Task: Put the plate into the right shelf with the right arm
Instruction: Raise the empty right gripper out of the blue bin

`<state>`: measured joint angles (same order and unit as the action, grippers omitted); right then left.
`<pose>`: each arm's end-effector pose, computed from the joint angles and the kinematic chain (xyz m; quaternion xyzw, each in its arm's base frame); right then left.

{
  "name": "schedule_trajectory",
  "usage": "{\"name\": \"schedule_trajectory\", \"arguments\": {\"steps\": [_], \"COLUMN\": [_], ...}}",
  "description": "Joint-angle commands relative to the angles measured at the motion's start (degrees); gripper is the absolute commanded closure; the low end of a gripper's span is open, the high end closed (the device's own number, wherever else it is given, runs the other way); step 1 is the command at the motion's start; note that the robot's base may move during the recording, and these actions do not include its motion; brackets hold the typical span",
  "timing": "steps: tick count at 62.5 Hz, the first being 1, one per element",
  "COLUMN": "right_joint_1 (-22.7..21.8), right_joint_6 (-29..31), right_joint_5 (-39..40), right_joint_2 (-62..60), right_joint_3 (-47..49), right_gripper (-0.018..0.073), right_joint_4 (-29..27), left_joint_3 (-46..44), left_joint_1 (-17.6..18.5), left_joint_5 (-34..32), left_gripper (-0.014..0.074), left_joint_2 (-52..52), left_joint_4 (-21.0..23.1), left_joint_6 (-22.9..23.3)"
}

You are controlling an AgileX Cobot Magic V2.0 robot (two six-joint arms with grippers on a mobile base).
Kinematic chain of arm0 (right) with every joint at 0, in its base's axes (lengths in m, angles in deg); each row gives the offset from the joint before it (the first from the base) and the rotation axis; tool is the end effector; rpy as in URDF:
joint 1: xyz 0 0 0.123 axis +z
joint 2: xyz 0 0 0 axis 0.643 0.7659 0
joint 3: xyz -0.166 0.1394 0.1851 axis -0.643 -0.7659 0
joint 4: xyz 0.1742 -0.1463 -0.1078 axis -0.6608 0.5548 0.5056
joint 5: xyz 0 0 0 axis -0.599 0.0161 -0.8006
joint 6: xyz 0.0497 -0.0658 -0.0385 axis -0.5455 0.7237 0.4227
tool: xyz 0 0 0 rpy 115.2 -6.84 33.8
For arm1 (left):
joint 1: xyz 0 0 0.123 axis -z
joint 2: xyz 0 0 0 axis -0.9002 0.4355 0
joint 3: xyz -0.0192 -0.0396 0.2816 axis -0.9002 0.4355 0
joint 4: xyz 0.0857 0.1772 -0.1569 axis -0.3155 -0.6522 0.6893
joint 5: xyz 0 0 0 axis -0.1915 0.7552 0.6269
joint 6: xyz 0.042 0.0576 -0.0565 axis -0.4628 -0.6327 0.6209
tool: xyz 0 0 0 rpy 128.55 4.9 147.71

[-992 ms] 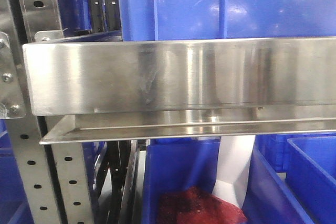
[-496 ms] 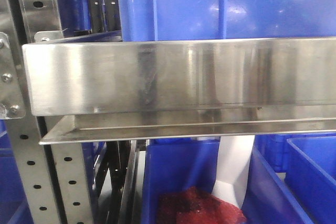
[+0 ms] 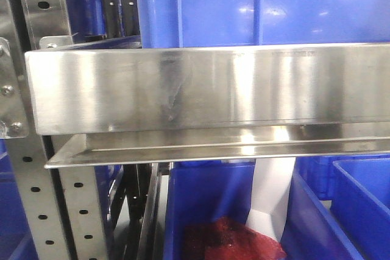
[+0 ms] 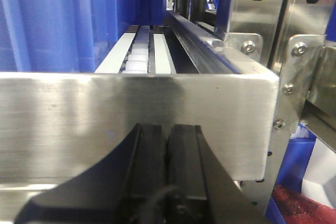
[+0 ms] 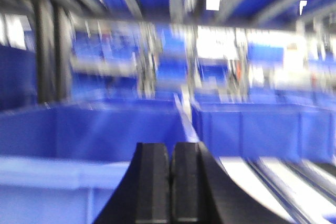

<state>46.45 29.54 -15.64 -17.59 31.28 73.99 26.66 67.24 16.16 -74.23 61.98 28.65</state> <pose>0.0557 0.0058 0.3587 -0.0314 0.6042 0.0437 0.7950 0.0564 -0.0033 0.1921 0.0204 0.7237 -0.0203 0.6895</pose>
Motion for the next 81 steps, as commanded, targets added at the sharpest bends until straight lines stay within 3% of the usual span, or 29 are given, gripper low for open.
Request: {"name": "schedule_trajectory", "arguments": {"steps": [1,9,29,48,81], "right_joint_1": [-0.27,-0.27,-1.14,-6.08,-5.73], "right_joint_6": [-0.15,-0.15,1.38,3.12,2.99], "right_joint_5": [13.29,16.38,17.33,16.19,12.13], "right_joint_2": [-4.03,-7.99,-12.23,-12.79,-16.49], "right_joint_3": [-7.08,-17.07,-29.29,-29.85,-29.85], "right_gripper": [0.0503,0.0503,0.0503,0.0503,0.0503], "right_joint_4": [-3.65,-11.19,-9.84,-9.84,-8.98], "left_joint_3": [0.46,0.46,0.46,0.46,0.46], "left_joint_1": [-0.08,-0.08,-0.08,-0.08,-0.08], "left_joint_5": [-4.92,-4.92,-4.92,-4.92,-4.92], "left_gripper": [0.0643,0.0643,0.0643,0.0643,0.0643], "left_joint_2": [-0.38,-0.38,-0.38,-0.38,-0.38], "left_joint_4": [0.33,0.33,0.33,0.33,0.33], "left_joint_6": [0.19,0.19,0.19,0.19,0.19]}}
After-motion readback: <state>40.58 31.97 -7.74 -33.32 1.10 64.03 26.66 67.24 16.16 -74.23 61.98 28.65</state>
